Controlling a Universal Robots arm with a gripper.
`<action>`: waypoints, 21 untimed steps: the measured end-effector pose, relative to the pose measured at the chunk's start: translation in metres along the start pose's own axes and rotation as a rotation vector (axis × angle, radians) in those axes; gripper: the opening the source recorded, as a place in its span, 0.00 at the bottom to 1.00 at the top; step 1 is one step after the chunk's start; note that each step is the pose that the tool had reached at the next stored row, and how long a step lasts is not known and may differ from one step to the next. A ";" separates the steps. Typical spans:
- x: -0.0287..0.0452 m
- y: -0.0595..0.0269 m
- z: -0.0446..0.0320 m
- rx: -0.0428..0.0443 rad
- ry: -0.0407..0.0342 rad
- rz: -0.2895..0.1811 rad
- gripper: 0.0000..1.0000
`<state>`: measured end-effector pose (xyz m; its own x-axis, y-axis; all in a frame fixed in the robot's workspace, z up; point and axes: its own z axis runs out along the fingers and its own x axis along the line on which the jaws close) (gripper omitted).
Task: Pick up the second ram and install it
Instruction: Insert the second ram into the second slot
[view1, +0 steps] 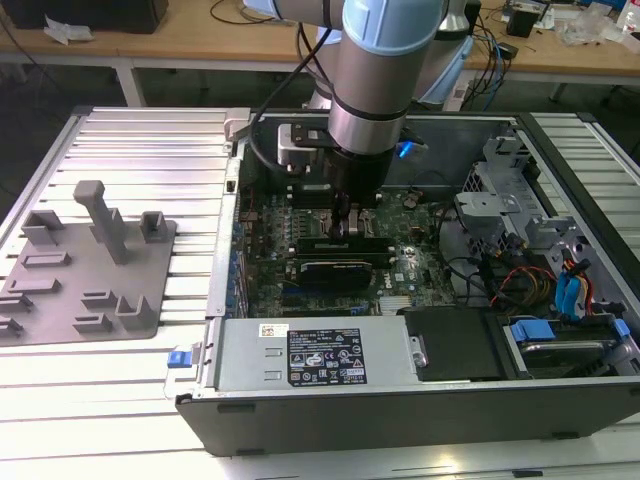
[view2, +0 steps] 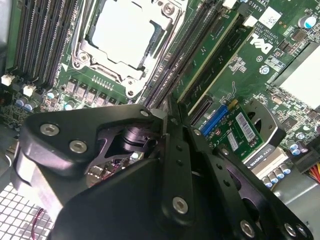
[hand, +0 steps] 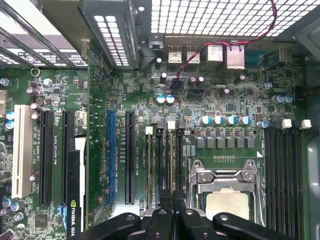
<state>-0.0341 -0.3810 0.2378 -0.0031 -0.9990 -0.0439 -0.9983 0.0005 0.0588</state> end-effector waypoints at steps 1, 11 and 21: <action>0.0000 -0.0001 0.0002 -0.0001 -0.0006 0.000 0.09; -0.0004 0.0006 0.0009 0.0000 -0.0012 0.000 0.09; -0.0004 0.0007 0.0016 0.0000 -0.0044 0.000 0.09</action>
<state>-0.0349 -0.3805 0.2362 -0.0037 -0.9988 -0.0483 -0.9983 0.0009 0.0587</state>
